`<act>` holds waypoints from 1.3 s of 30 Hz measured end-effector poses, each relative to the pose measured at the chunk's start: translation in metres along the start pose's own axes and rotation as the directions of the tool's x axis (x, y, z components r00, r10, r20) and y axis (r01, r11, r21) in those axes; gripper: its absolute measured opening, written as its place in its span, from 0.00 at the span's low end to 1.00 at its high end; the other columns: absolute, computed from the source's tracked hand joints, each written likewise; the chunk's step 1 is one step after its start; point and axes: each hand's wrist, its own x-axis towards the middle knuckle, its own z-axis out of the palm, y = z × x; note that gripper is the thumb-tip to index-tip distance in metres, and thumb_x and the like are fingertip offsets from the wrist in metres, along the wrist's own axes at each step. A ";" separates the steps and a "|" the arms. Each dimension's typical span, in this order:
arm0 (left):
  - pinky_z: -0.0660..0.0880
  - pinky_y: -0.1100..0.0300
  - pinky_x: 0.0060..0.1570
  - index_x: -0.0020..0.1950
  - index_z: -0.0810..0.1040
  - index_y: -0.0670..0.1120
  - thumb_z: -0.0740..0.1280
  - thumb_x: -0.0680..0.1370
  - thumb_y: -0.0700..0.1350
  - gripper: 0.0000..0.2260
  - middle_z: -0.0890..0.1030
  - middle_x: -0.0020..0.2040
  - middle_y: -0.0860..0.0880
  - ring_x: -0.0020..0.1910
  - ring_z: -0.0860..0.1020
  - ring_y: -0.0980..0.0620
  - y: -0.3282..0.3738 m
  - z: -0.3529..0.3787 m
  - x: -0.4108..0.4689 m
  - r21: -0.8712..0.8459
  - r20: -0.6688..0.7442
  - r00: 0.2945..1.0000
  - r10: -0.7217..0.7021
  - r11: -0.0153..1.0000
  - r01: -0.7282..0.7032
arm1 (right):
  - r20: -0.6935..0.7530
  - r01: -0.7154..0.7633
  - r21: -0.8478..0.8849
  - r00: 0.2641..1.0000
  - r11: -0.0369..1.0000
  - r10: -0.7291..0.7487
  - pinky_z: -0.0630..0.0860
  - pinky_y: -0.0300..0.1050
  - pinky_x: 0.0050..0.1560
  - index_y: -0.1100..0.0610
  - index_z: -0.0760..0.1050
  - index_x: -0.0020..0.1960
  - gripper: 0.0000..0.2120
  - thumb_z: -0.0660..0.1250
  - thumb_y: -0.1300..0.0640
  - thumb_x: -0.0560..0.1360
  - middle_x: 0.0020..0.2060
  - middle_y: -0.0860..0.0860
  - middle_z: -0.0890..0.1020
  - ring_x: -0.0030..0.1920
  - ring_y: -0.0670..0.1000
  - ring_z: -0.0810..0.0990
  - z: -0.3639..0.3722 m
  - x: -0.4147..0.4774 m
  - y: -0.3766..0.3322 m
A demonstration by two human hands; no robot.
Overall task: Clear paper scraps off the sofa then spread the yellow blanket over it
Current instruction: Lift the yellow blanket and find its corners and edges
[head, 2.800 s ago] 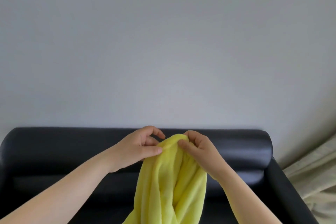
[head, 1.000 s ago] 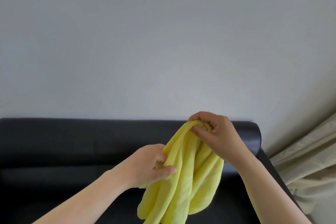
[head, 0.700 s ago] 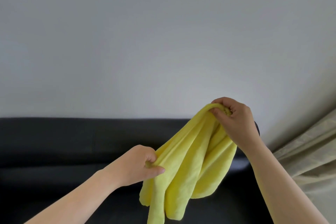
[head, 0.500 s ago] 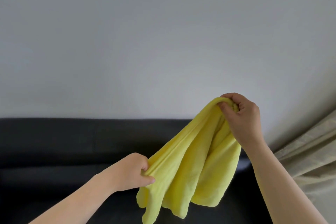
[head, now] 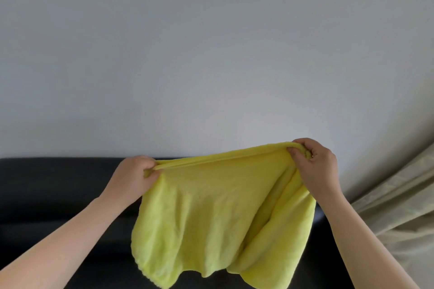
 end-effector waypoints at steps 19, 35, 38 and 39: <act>0.71 0.58 0.38 0.43 0.76 0.46 0.70 0.71 0.34 0.08 0.81 0.38 0.45 0.38 0.77 0.46 0.013 -0.042 0.016 -0.375 -0.098 0.969 -0.225 0.911 0.174 | 0.017 0.036 0.045 0.999 0.998 -0.037 0.69 0.26 0.38 0.51 0.78 0.44 0.04 0.70 0.60 0.74 0.38 0.36 0.80 0.39 0.38 0.76 -0.009 -0.002 0.021; 0.75 0.58 0.43 0.44 0.83 0.45 0.71 0.71 0.46 0.06 0.83 0.41 0.48 0.40 0.80 0.52 0.077 -0.055 0.015 -0.531 0.490 0.868 -0.079 0.763 0.369 | 0.117 -0.221 0.014 0.969 0.975 0.217 0.73 0.45 0.55 0.50 0.74 0.64 0.24 0.76 0.54 0.70 0.55 0.48 0.82 0.53 0.48 0.78 0.021 -0.020 0.031; 0.75 0.62 0.43 0.47 0.82 0.47 0.69 0.75 0.43 0.03 0.84 0.42 0.51 0.41 0.80 0.56 0.107 -0.039 0.011 -0.484 0.546 0.837 0.026 0.826 0.290 | 0.367 -0.197 0.310 0.927 0.930 0.074 0.74 0.40 0.61 0.41 0.75 0.57 0.21 0.75 0.60 0.70 0.59 0.44 0.81 0.59 0.42 0.79 0.044 -0.055 -0.001; 0.76 0.61 0.43 0.47 0.82 0.48 0.68 0.75 0.44 0.04 0.84 0.43 0.51 0.41 0.81 0.56 0.115 -0.034 0.010 -0.448 0.566 0.822 0.055 0.858 0.251 | 0.466 -0.224 0.387 0.885 0.894 0.020 0.75 0.40 0.61 0.42 0.74 0.60 0.22 0.73 0.62 0.72 0.59 0.44 0.81 0.60 0.41 0.78 0.051 -0.065 -0.011</act>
